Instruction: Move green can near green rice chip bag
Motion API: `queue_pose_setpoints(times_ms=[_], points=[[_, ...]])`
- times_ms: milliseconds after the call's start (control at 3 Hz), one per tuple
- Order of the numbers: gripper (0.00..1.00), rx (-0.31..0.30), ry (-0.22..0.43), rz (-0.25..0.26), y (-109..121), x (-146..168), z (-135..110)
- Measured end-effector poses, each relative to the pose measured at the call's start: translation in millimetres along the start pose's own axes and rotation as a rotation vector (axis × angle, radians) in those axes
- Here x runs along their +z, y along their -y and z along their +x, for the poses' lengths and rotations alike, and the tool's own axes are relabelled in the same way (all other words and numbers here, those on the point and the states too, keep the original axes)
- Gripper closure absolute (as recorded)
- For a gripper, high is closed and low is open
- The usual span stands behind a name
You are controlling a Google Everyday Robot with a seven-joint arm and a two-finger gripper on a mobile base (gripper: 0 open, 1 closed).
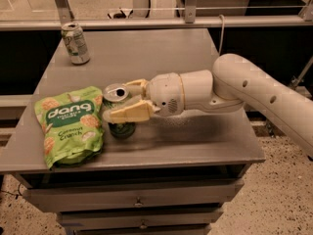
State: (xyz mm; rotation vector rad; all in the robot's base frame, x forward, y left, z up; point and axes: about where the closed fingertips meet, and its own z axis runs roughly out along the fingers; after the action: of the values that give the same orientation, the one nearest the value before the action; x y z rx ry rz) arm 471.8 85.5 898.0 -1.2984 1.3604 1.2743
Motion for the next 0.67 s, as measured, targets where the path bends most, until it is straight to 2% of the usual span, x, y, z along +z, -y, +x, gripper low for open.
queue_pose_setpoints(times_ms=[333, 667], points=[[0.00, 0.008, 0.004, 0.003, 1, -2, 3], [0.00, 0.011, -0.003, 0.036, 10, -16, 8]])
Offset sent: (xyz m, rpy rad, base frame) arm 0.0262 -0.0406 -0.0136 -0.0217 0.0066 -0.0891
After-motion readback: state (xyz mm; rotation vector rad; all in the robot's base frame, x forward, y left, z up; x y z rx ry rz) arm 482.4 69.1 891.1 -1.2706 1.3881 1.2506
